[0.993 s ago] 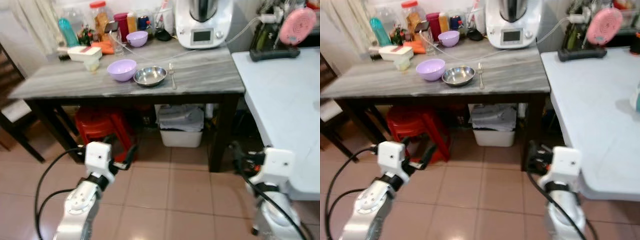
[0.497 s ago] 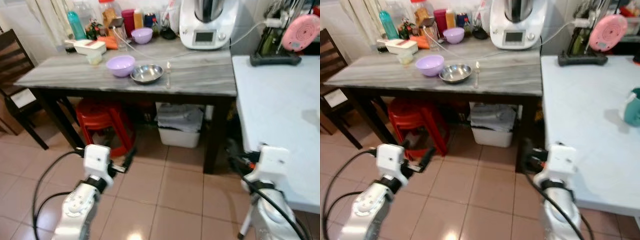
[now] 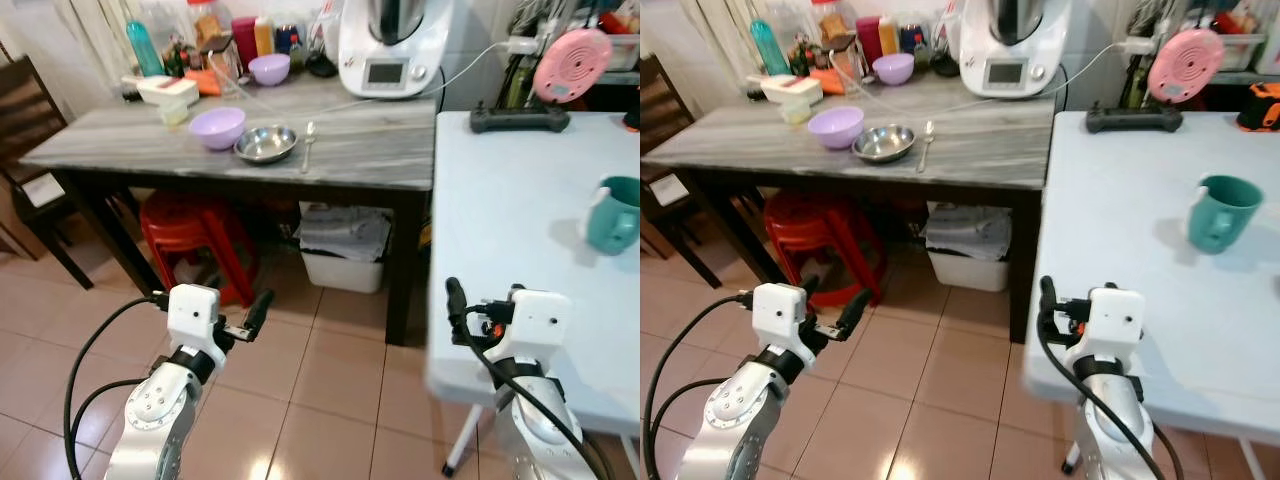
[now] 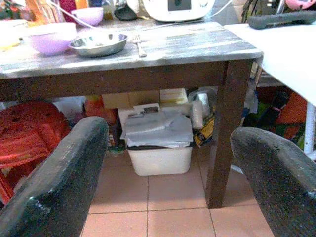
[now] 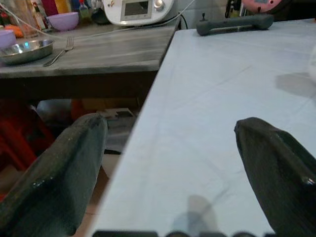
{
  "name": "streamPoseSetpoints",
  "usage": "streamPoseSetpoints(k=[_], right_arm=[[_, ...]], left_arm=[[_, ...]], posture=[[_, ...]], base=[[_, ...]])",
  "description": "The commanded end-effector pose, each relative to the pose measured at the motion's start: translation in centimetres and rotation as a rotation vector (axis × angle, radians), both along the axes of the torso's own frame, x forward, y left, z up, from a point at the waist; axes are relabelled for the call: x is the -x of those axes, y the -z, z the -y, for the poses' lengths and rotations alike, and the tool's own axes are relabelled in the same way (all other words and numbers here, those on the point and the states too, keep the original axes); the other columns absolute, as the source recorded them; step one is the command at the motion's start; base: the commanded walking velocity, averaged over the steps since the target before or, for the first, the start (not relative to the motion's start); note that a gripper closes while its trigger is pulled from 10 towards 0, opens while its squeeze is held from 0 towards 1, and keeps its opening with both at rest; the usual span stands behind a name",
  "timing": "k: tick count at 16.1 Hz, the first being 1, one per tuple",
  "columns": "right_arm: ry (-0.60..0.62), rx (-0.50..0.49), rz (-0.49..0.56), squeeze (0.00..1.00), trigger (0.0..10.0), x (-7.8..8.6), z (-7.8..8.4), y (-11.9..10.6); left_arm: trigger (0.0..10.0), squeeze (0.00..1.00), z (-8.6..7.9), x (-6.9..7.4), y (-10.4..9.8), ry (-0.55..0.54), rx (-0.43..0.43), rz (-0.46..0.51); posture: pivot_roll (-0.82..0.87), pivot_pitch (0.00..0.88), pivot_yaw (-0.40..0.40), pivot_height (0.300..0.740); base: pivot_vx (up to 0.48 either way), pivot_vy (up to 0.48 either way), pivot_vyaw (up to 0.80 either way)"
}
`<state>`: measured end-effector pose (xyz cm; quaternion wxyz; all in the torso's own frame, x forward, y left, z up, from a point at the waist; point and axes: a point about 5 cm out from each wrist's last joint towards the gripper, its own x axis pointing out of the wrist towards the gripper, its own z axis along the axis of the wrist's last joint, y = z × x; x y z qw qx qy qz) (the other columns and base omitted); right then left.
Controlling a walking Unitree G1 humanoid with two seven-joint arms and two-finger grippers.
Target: Setting the table
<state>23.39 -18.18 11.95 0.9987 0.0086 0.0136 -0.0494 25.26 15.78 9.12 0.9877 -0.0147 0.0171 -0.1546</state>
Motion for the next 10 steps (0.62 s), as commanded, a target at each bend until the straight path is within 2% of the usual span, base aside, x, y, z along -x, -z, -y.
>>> streamPoseSetpoints(k=[1,4,10], right_arm=[[0.003,0.005,0.004,0.00,10.0,-0.02,0.19,-0.28],[0.002,0.001,0.006,0.00,10.0,-0.02,0.16,-0.28],[-0.004,0.003,0.003,0.00,10.0,-0.04,0.03,-0.19]], left_arm=[[10.0,0.00,0.20,0.08,0.03,0.009,0.003,-0.007],[10.0,0.00,0.25,0.15,0.13,0.013,0.004,-0.013],[10.0,0.00,0.52,0.21,0.15,0.023,0.011,-0.016]], posture=[[-0.08,0.000,0.127,0.740],[-0.08,0.000,0.127,0.740],[-0.08,0.000,0.127,0.740]], base=[[0.000,-0.319,0.00],[0.000,-0.317,-0.68],[0.000,-0.313,0.00]])
